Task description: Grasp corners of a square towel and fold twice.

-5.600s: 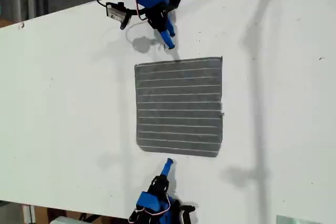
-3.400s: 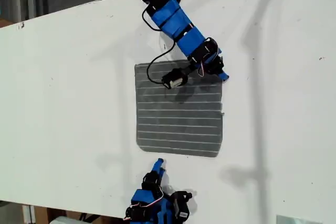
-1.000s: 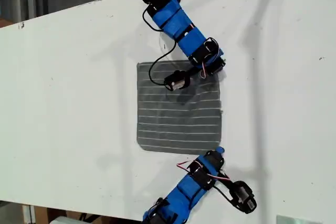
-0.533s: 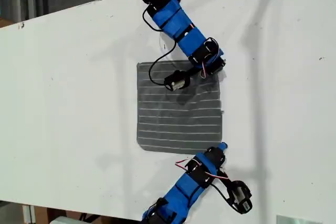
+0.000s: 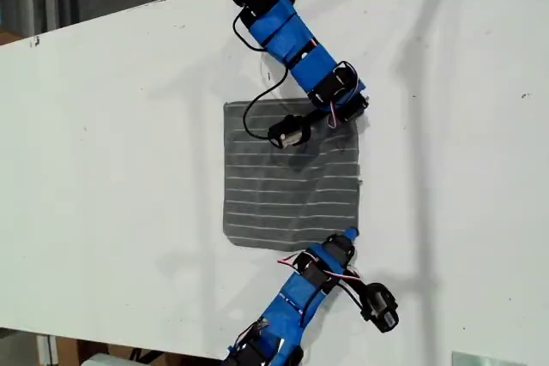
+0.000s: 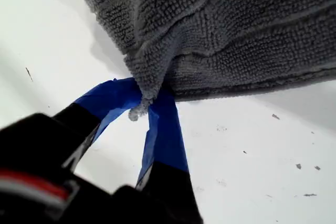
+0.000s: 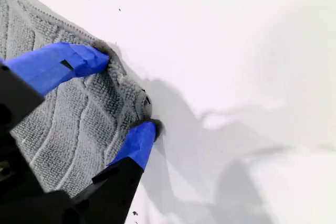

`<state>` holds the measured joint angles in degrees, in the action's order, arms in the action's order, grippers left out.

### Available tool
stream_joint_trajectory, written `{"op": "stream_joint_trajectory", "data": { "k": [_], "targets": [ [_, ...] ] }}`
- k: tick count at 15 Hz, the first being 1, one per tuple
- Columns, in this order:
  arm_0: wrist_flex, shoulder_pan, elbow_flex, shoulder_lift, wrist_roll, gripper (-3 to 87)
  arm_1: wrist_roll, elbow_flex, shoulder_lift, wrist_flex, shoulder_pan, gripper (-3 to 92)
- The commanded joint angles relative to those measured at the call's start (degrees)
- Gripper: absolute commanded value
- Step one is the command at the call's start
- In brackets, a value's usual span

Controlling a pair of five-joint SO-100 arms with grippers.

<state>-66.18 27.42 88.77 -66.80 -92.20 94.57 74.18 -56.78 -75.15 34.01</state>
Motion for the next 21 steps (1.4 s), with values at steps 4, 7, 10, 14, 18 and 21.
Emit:
{"op": "stream_joint_trajectory", "data": {
  "k": [4,7,10,14,18,21],
  "targets": [
    [9.84,-1.93,6.5,-0.97,0.26,-0.4,0.09,-0.97,-1.23,-0.53,1.67,-0.1],
    [3.43,-0.62,-0.53,-0.88,0.44,-0.4,-0.26,-2.37,-1.49,-1.41,1.41,-0.1],
    [-9.32,1.05,-18.11,0.79,4.31,-0.4,-0.79,-11.69,-1.67,-9.84,1.14,-0.1],
    [-15.12,-0.18,-31.38,1.49,10.9,-0.4,-2.9,-15.56,-7.38,-16.61,-0.44,-0.1],
    [-18.46,-5.36,-33.4,-3.16,16.52,-0.4,-8.35,-15.64,-15.21,-20.04,-6.5,-0.1],
    [-23.03,-10.63,-30.06,-11.78,18.46,-0.4,-14.24,-14.68,-22.94,-21.71,-13.45,-0.1]
  ]
}}
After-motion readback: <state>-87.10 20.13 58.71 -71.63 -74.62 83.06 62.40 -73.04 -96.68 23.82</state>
